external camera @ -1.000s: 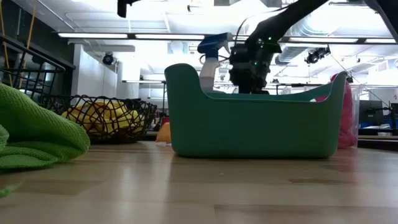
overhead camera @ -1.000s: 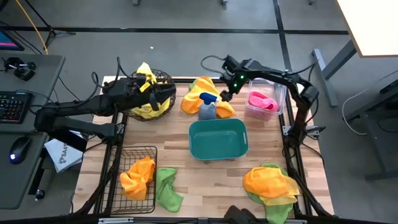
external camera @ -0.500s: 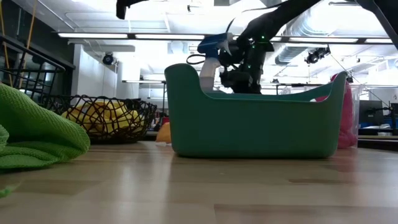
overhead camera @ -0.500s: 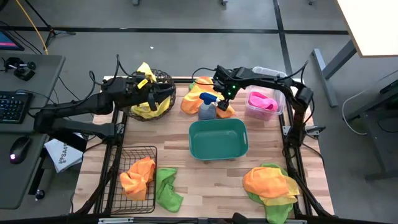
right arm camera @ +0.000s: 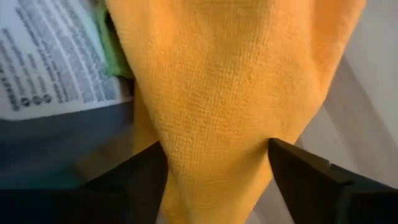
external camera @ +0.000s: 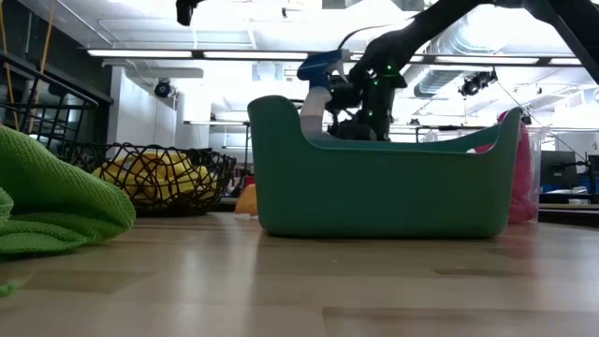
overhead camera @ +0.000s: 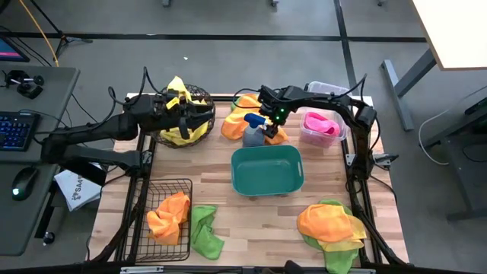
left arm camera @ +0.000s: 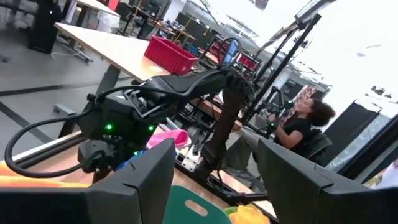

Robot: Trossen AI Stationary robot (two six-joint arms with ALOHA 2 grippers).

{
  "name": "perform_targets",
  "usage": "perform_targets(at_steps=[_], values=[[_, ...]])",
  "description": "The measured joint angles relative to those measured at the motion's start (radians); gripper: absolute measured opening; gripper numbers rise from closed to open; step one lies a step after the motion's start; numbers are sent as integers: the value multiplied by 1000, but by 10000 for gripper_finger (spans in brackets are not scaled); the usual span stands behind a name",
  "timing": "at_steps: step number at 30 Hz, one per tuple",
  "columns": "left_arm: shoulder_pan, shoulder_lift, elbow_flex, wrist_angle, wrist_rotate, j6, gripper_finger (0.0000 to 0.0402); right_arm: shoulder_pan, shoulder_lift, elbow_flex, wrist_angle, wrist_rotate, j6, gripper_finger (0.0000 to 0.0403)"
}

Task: Sort microfiber towel by color & place in baskets
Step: Put the top orange towel into the black wire basket

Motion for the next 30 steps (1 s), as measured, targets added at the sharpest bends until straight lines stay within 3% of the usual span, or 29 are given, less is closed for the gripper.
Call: perform_targets(at_steps=[2, 6, 8, 14, 22, 30], values=[[2, -6, 0, 0, 1, 19, 216, 3, 0, 0, -7, 30, 0, 224], [3, -29, 0, 7, -6, 71, 216, 3, -1, 0, -43, 37, -1, 65], [3, -47, 0, 6, -15, 102, 216, 3, -12, 1, -57, 16, -5, 20], [3, -106, 0, 8, -46, 194, 216, 1, -130, 113, -198, 86, -9, 5], [3, -121, 0, 9, -104, 345, 216, 4, -310, 467, -287, 184, 77, 3], [-30, -16, 0, 69, -33, 441, 220, 184, -379, 744, -292, 144, 139, 1]])
